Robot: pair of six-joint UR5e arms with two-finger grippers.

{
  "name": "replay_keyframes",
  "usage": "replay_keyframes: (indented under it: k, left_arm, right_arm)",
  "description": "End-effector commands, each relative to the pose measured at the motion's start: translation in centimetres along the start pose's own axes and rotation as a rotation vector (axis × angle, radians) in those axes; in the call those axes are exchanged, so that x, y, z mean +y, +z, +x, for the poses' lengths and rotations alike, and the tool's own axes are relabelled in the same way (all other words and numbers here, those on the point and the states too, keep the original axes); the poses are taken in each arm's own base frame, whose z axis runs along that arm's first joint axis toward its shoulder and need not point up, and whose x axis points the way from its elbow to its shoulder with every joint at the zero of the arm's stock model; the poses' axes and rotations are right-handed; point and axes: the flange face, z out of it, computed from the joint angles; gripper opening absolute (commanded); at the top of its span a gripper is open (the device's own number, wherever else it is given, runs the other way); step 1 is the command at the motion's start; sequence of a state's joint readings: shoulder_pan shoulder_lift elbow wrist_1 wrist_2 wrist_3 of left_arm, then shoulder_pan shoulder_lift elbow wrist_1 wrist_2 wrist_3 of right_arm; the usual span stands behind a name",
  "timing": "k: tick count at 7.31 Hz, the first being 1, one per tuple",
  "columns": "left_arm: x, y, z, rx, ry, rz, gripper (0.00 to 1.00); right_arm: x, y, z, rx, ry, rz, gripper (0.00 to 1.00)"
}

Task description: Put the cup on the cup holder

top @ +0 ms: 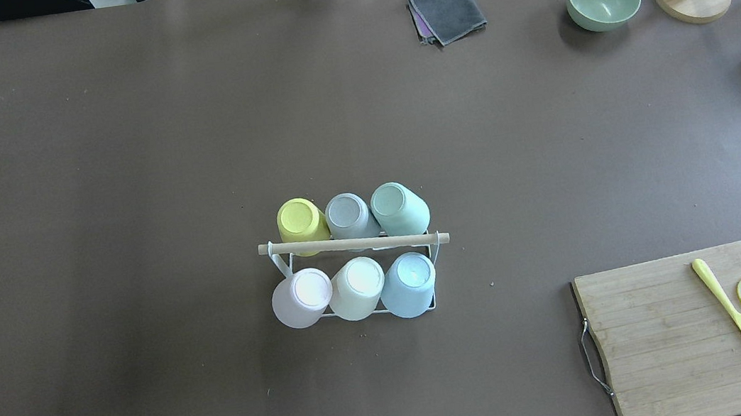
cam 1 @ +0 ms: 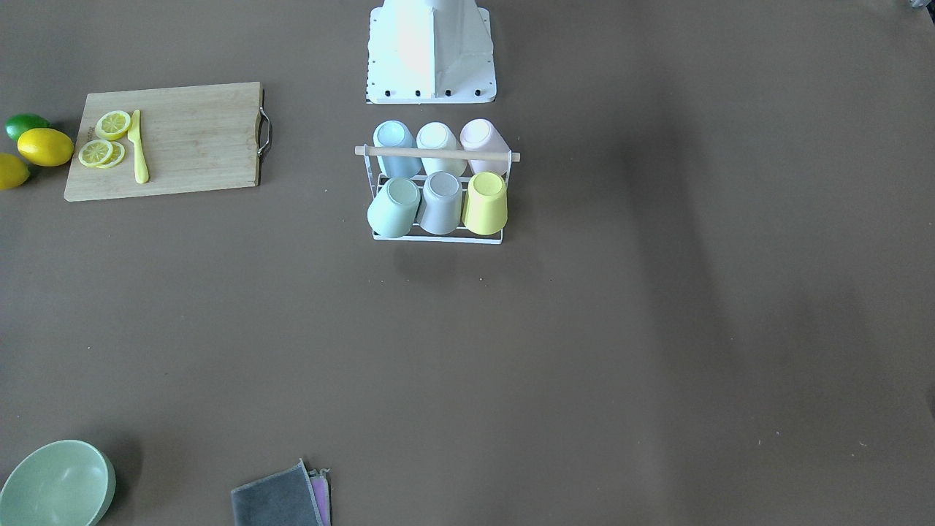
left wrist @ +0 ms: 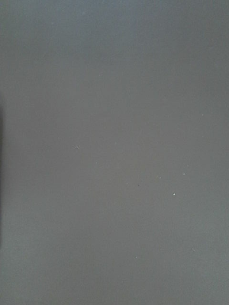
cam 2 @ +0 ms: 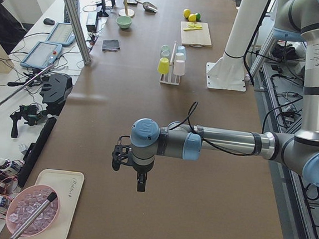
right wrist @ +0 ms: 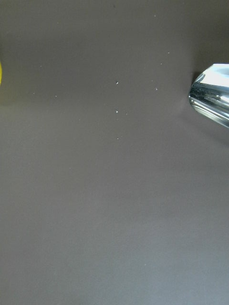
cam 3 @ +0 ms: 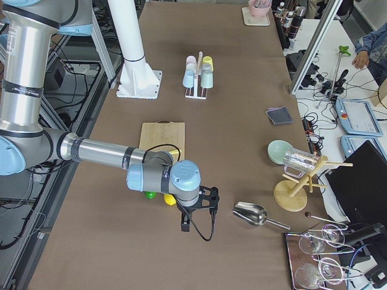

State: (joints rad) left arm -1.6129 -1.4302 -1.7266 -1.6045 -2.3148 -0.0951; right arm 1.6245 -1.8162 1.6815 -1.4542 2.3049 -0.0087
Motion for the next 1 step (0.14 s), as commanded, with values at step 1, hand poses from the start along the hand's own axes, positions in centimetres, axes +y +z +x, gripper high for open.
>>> replay_keyframes:
  k: [1]
  left_arm:
    - [0.02,0.01,0.03,0.0,0.001,0.0,0.98]
  right_arm:
    - [-0.02,-0.05,-0.02,0.002,-0.001,0.001,1.0]
